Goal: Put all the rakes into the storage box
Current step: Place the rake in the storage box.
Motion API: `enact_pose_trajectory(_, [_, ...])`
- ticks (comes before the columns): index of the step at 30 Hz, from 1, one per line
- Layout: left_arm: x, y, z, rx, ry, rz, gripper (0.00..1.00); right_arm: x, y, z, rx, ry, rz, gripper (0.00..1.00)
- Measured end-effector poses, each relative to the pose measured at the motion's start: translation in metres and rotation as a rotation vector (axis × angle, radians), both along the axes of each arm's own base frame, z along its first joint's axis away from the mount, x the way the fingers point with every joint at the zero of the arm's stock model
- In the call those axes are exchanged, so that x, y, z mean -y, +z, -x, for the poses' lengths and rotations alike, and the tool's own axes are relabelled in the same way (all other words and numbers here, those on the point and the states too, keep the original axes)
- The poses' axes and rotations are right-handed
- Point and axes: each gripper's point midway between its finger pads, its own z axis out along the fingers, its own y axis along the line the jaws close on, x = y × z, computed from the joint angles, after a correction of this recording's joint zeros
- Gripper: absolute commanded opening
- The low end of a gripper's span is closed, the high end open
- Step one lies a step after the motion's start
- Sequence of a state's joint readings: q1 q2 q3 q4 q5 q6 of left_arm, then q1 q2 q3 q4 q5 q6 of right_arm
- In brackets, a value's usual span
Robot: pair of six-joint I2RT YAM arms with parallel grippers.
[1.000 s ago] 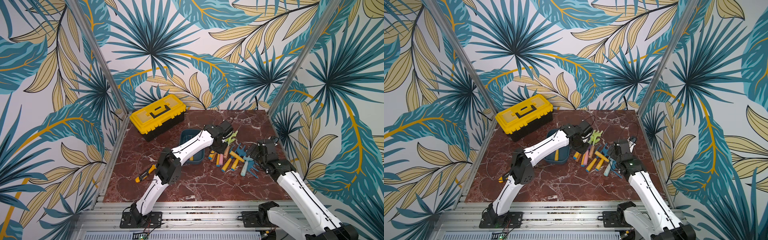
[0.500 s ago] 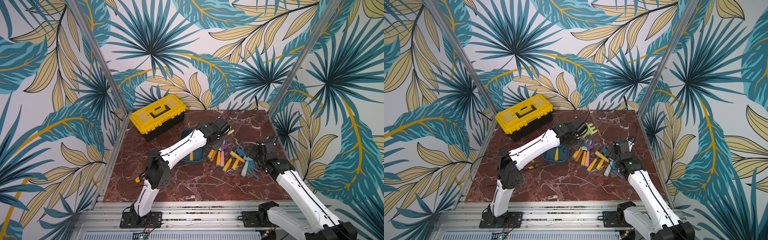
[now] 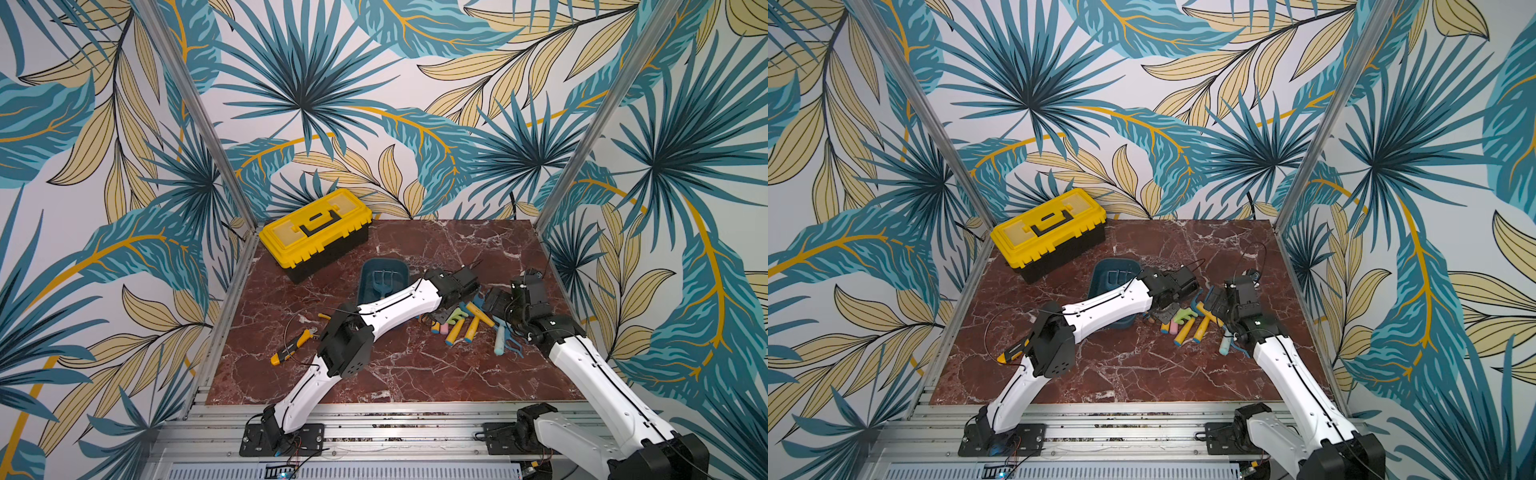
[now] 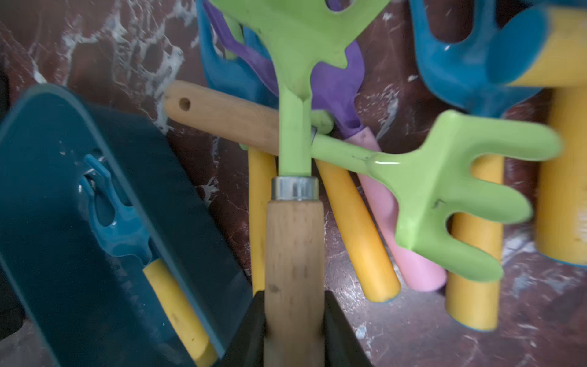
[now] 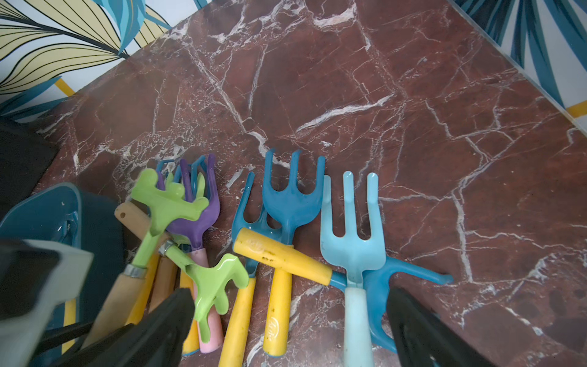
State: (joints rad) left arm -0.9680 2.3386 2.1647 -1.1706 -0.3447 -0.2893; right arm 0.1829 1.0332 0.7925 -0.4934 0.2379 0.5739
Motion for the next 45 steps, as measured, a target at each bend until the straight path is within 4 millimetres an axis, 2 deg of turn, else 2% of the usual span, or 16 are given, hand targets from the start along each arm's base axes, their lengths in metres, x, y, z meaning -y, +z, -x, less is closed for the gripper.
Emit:
enact_pose_trajectory(3, [0.0,0.012,0.0,0.014,0.015,0.026,0.11,-0.002,-0.002,-0.001,-0.009,0.01,-0.002,0.99])
enact_pose_trajectory(6, [-0.006,0.044,0.001,0.064,0.04,0.091,0.12,-0.003,-0.003,-0.001,-0.009,0.019,-0.008,0.99])
enact_pose_trajectory(10, [-0.031,0.093,0.008,0.143,0.094,0.206,0.12,-0.009,-0.004,-0.002,-0.013,0.044,-0.023,0.99])
enact_pose_trajectory(12, [-0.045,0.109,0.013,0.172,0.128,0.264,0.13,-0.013,-0.007,-0.004,-0.021,0.067,-0.036,0.99])
enact_pose_trajectory(14, [-0.062,0.114,0.014,0.192,0.176,0.306,0.13,-0.019,-0.013,-0.006,-0.042,0.093,-0.051,0.99])
enact_pose_trajectory(17, [-0.091,0.101,0.011,0.189,0.263,0.333,0.13,-0.026,-0.027,-0.007,-0.093,0.124,-0.069,0.99])
enact_pose_trajectory(21, [-0.124,0.062,0.008,0.148,0.371,0.32,0.13,-0.029,-0.034,-0.007,-0.139,0.131,-0.073,0.99])
enact_pose_trajectory(24, [-0.137,0.037,0.011,0.11,0.42,0.314,0.12,-0.025,-0.032,-0.006,-0.153,0.115,-0.058,0.99])
enact_pose_trajectory(26, [-0.141,0.027,0.011,0.093,0.441,0.322,0.12,-0.021,-0.033,-0.004,-0.164,0.096,-0.046,0.99])
enact_pose_trajectory(35, [-0.154,0.003,0.009,0.077,0.502,0.351,0.13,-0.01,-0.038,0.01,-0.213,0.039,-0.019,0.99])
enact_pose_trajectory(39, [-0.163,-0.001,0.004,0.081,0.531,0.368,0.15,-0.009,-0.04,0.014,-0.23,0.029,-0.024,0.99])
enact_pose_trajectory(45, [-0.171,-0.006,0.0,0.08,0.557,0.378,0.39,-0.01,-0.055,0.024,-0.312,0.007,-0.043,0.99])
